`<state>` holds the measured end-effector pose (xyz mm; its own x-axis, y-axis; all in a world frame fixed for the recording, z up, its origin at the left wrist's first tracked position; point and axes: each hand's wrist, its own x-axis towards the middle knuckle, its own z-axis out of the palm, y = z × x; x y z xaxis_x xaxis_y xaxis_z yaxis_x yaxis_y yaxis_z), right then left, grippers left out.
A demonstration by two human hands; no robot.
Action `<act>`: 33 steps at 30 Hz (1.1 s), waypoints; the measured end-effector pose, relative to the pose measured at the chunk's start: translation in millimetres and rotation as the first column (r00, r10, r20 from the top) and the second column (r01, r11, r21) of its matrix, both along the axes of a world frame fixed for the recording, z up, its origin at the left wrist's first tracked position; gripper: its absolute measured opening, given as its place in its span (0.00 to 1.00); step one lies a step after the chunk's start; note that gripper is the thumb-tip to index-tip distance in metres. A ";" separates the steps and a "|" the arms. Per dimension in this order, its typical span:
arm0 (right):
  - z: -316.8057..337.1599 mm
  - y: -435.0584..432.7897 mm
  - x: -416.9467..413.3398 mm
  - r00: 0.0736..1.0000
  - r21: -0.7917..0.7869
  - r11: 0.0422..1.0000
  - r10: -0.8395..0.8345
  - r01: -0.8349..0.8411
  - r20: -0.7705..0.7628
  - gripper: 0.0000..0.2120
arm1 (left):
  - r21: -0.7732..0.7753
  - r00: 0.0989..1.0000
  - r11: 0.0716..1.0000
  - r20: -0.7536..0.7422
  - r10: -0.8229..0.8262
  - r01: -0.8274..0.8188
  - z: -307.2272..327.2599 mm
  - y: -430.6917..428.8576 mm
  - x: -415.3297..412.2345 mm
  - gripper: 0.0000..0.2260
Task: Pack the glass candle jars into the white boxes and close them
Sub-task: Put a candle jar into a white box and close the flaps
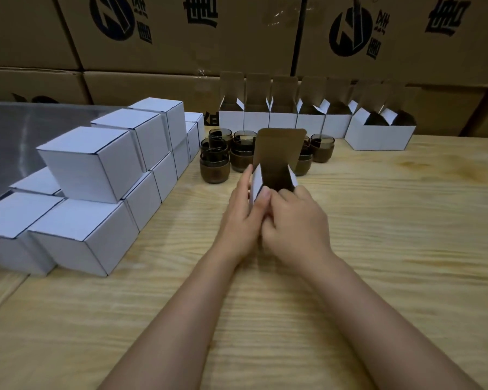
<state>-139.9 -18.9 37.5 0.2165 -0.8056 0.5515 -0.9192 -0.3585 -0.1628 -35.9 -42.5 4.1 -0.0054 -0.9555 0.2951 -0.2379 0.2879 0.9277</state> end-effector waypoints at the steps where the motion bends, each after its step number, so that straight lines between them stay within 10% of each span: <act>1: -1.1 -1.1 -0.4 0.994 0.009 0.999 0.041 -0.042 0.097 0.10 | -0.005 0.999 1.000 -0.029 0.016 -0.016 -0.3 -1.2 0.4 0.37; 7: 2.8 -15.2 -19.9 0.556 -0.208 0.970 0.244 -0.128 0.795 0.07 | 0.000 0.998 0.999 -0.053 0.034 -0.034 -3.4 -2.2 0.1 0.29; 11: -10.3 -30.6 -22.2 0.520 0.012 0.949 0.162 -0.315 0.839 0.08 | -0.057 0.999 0.998 -0.019 0.030 -0.031 -3.5 -3.6 0.7 0.24; 20: -28.7 -47.3 -36.9 0.381 0.032 0.981 0.045 -0.193 0.923 0.09 | -0.061 0.998 0.998 0.048 0.029 -0.026 -5.4 -5.8 1.9 0.21; 33: -25.2 -39.7 -39.8 0.339 0.097 0.864 0.088 -0.494 0.937 0.23 | -0.102 0.992 0.986 0.002 0.129 -0.128 3.2 -1.1 6.3 0.14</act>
